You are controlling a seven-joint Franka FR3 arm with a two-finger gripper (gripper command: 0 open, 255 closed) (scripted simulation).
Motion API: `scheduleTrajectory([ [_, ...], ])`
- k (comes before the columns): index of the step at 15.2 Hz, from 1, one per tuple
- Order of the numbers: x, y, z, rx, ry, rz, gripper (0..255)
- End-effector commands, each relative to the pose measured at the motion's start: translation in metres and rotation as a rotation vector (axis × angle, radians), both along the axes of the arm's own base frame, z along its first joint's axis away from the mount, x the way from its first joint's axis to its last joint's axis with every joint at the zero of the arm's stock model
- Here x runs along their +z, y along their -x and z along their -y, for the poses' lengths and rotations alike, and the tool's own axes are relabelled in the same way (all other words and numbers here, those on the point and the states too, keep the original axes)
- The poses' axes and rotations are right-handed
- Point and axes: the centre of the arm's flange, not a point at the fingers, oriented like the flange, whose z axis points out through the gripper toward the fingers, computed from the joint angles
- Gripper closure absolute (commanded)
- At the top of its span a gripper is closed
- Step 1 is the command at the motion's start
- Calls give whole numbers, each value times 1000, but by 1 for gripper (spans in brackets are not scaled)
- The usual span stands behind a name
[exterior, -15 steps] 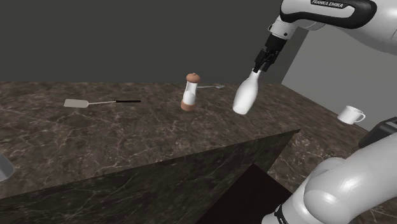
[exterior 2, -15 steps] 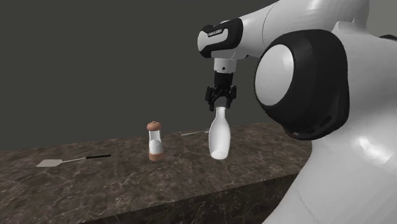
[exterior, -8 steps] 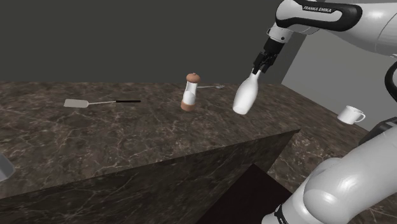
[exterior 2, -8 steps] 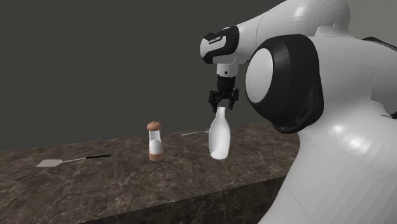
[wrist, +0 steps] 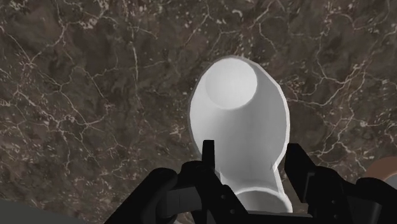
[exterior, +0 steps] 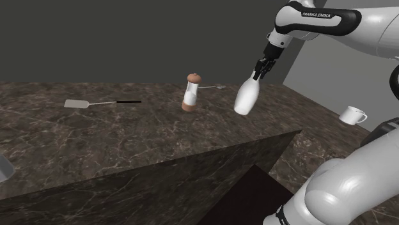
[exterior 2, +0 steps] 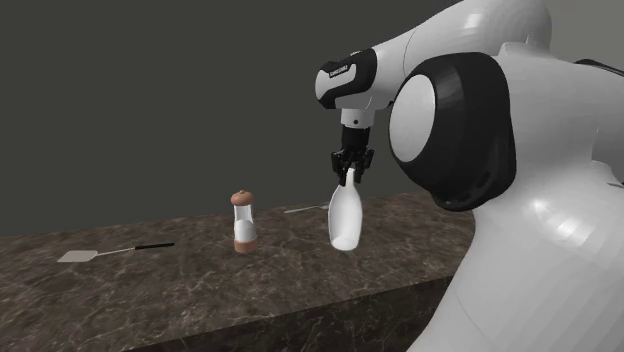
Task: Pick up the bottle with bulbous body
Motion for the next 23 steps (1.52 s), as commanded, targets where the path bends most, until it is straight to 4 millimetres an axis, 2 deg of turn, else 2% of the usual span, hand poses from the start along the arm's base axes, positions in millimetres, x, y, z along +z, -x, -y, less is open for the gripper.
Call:
scheduleTrajectory([
  [1, -1, 0, 0, 0, -1, -3, 255],
  [6, -1, -1, 0, 0, -1, -3, 255],
  [21, 78, -1, 0, 0, -1, -3, 255],
  [23, 79, -1, 0, 0, -1, -3, 255],
])
